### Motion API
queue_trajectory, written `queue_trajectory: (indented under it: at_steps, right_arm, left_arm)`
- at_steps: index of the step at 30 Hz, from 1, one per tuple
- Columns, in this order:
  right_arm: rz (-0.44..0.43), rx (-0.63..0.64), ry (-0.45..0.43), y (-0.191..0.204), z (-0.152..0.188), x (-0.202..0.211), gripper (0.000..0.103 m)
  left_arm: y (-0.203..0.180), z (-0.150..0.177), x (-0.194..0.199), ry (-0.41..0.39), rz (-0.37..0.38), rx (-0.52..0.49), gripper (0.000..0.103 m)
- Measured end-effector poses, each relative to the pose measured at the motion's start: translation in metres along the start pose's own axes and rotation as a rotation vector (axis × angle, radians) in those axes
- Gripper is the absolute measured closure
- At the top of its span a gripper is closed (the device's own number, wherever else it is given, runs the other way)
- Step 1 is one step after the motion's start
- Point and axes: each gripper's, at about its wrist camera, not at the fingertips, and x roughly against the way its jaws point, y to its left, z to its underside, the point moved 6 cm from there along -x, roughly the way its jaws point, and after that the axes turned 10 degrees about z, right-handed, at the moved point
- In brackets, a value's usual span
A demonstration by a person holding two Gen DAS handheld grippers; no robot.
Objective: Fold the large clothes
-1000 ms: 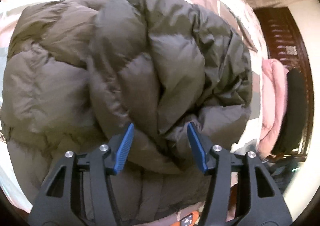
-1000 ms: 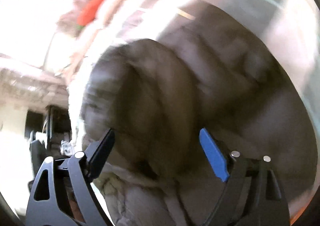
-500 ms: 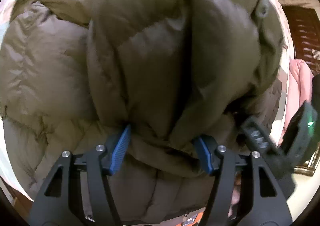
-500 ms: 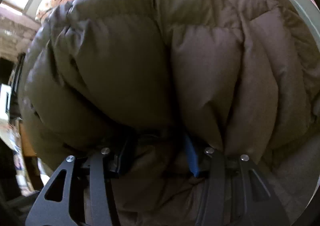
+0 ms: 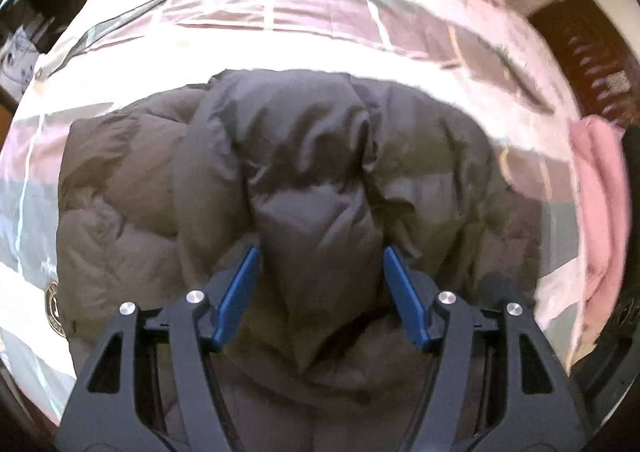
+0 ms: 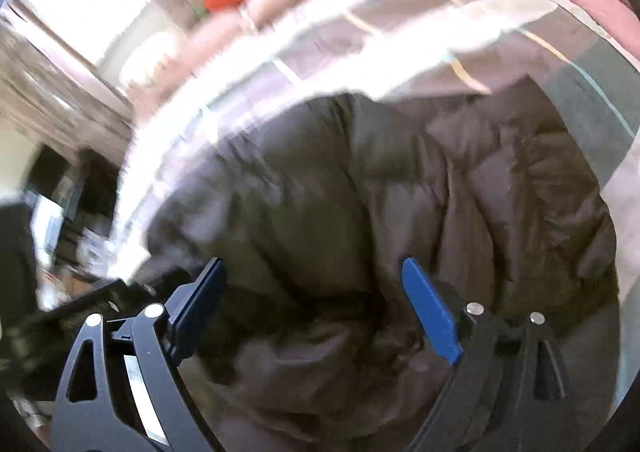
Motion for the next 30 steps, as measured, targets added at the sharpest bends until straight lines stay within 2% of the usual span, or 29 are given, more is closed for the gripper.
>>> queue_trajectory:
  at_steps: [3, 5, 8, 9, 12, 16, 17, 19, 21, 24, 30]
  right_arm:
    - [0.133, -0.026, 0.176, -0.026, 0.028, -0.050, 0.014]
    - [0.136, -0.013, 0.235, -0.028, 0.045, -0.070, 0.014]
    - [0.076, -0.021, 0.200, -0.029, 0.041, -0.060, 0.014]
    - [0.029, -0.051, 0.149, -0.030, 0.033, -0.048, 0.014]
    - [0.010, -0.060, 0.008, -0.032, 0.007, -0.021, 0.014]
    - [-0.036, -0.038, -0.088, -0.022, -0.031, -0.010, 0.014]
    - [-0.043, -0.013, -0.089, -0.015, -0.039, -0.013, 0.014]
    - [-0.024, 0.048, -0.081, 0.007, -0.054, -0.022, 0.014]
    - [0.023, 0.099, -0.029, 0.015, -0.055, -0.043, 0.015]
    - [0.092, 0.070, 0.063, 0.006, -0.057, -0.069, 0.015]
    - [0.097, -0.056, 0.079, -0.028, -0.047, -0.069, 0.015]
  left_arm:
    - [0.023, 0.011, -0.026, 0.101, -0.016, 0.086, 0.037]
    - [0.031, 0.014, -0.035, 0.136, -0.031, 0.108, 0.035]
    - [0.027, 0.013, -0.025, 0.105, 0.000, 0.112, 0.037]
    - [0.023, 0.009, -0.019, 0.078, 0.016, 0.101, 0.037]
    - [0.005, -0.004, 0.004, -0.017, 0.026, 0.032, 0.036]
    - [-0.009, -0.029, 0.010, -0.065, 0.049, 0.006, 0.033]
    - [-0.012, -0.033, 0.008, -0.062, 0.040, -0.007, 0.033]
    - [-0.016, -0.041, -0.005, -0.017, -0.029, -0.040, 0.033]
    - [-0.008, -0.040, -0.024, 0.044, -0.071, -0.025, 0.033]
    - [0.010, -0.032, -0.032, 0.084, -0.030, 0.052, 0.033]
    - [0.028, -0.021, -0.041, 0.115, -0.070, 0.064, 0.031]
